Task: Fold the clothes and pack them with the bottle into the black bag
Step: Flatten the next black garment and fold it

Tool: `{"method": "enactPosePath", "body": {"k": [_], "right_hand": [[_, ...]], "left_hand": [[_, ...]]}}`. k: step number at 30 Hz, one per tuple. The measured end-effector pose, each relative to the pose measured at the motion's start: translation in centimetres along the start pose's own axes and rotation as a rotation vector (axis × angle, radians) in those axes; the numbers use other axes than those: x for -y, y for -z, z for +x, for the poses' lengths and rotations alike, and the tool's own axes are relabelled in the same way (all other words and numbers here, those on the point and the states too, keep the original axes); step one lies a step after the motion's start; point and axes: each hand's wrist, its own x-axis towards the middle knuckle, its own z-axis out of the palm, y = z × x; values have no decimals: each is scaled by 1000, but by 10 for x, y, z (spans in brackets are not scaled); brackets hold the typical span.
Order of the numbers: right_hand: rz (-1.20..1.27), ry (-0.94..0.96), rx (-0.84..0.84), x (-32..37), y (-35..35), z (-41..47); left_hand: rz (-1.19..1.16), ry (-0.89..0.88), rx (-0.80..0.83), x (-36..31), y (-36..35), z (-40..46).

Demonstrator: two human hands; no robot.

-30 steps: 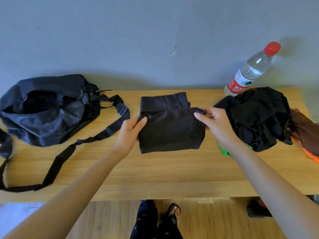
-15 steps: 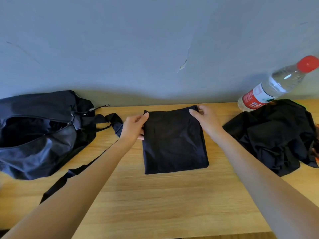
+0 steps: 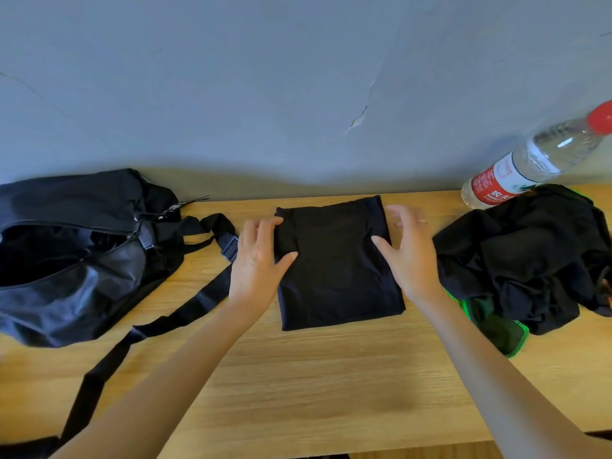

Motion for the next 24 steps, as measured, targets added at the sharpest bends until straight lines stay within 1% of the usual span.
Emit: {"method": "enactPosePath", "body": {"k": [1,3,6,9,11,13,16,19,21,24], "right_hand": [[-20,66,20,-1,1,-8],[-57,205,95,-4,5,-26],[-160,366,218,-9,8,-52],[-304,513,296,-23,8,-75],[-382,552,327,-33,7,-86],[-414,559,299,-41,8,-93],[-438,576,199,-44,9,-97],[-449,581,134,-44,7,-97],[-429,561,104,-45,7,-97],[-345,507,68,-42,9,-98]], "left_hand": [[72,-71,-8,3,0,-7],[108,-200,30,6,2,-21],[122,-377,204,12,5,-46],[242,-485,338,20,7,-68],[287,-524,354,24,7,-77],[289,-536,308,26,7,-83],[282,-528,223,24,5,-87],[300,-518,163,21,0,-89],[273,-481,139,18,-1,-90],[168,-386,121,16,-1,-93]]}}
